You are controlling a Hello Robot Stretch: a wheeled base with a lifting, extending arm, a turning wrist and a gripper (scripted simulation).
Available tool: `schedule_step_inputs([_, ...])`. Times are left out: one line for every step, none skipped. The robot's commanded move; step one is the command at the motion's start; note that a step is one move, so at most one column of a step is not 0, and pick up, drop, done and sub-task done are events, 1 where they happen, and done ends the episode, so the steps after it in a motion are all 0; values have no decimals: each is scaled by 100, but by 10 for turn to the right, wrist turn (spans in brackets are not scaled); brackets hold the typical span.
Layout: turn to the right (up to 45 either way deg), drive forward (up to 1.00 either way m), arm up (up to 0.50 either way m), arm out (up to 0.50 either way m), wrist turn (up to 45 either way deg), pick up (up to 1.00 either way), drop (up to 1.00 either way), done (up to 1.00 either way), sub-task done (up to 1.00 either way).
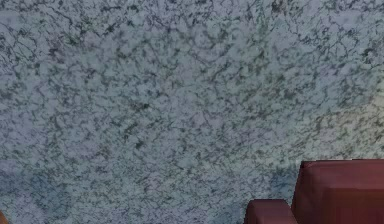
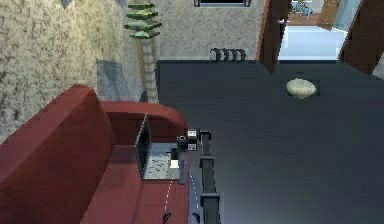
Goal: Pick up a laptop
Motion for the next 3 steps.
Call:
schedule_step_inputs([0, 0, 0, 0, 450, 0, 0, 0, 0])
schedule_step_inputs([0, 0, 0, 0, 450, 0, 0, 0, 0])
schedule_step_inputs([0, 0, 0, 0, 450, 0, 0, 0, 0])
